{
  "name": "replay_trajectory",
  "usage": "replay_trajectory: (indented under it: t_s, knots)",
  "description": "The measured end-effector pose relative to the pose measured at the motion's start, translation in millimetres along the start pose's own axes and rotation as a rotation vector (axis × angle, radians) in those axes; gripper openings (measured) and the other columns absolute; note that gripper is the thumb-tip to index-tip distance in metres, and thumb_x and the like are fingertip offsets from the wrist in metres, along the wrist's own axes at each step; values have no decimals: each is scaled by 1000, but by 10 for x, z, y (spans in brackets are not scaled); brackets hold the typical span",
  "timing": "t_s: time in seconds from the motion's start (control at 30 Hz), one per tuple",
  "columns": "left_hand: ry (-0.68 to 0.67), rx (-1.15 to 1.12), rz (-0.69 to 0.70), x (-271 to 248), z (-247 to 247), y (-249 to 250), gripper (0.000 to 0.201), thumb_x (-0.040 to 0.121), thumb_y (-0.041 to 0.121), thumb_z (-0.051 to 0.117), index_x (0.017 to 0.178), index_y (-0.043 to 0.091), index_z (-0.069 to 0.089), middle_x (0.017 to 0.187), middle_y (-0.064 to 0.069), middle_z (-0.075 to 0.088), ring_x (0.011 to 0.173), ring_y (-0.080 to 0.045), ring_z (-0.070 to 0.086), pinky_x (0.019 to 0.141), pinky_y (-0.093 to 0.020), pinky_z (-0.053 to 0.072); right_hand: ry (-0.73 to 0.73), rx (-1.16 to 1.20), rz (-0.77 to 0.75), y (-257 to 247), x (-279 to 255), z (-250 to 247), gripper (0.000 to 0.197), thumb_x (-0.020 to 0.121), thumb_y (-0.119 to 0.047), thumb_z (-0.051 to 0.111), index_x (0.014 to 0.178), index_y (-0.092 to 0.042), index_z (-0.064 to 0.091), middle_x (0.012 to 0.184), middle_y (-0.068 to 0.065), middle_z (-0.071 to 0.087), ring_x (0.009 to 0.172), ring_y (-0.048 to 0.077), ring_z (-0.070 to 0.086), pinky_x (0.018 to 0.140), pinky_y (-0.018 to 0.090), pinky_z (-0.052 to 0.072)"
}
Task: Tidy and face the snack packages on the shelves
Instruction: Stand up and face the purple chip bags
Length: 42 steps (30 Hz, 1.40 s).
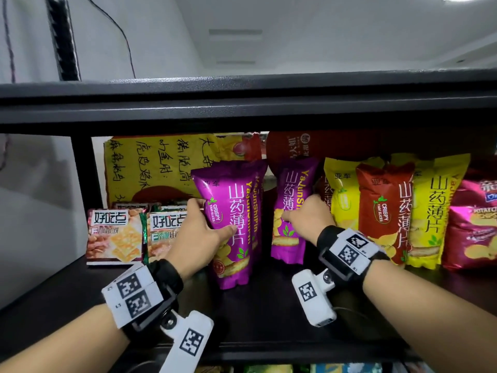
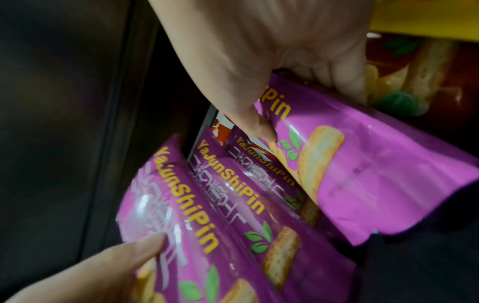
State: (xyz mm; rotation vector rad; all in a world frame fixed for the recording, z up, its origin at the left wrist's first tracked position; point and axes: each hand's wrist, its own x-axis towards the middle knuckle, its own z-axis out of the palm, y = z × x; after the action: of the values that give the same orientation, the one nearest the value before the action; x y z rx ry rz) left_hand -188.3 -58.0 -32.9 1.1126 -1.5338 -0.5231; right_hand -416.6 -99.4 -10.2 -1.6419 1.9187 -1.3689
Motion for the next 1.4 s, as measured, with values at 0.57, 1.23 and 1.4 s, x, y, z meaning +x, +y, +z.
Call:
replay_trajectory:
  t_s: [0.57,1.23,1.4]
  knots:
    - [193,-43,366,-681,133,714,75,67,50,85,124,25,41,117,5,52,103,-5,52,88,-12,41,-466,480,-162,154,-955,-756,37,73,21,65,104,0,67,101,22,73,91,31,70,79,34,58]
    - [-88,-557,88,-385,581,936,23,91,25,73,97,2,73,90,-11,78,76,-23,76,64,-26,57,-103,514,-298,-275,-855,-793,62,99,-46,50,82,13,56,92,35,65,84,46,66,66,40,50]
    - [-223,-588,100,-373,535,886,21,89,18,73,108,9,72,101,-6,78,86,-20,77,69,-24,59,-240,516,-286,-163,-836,-800,69,98,-50,48,103,19,53,104,34,66,95,45,67,89,56,53]
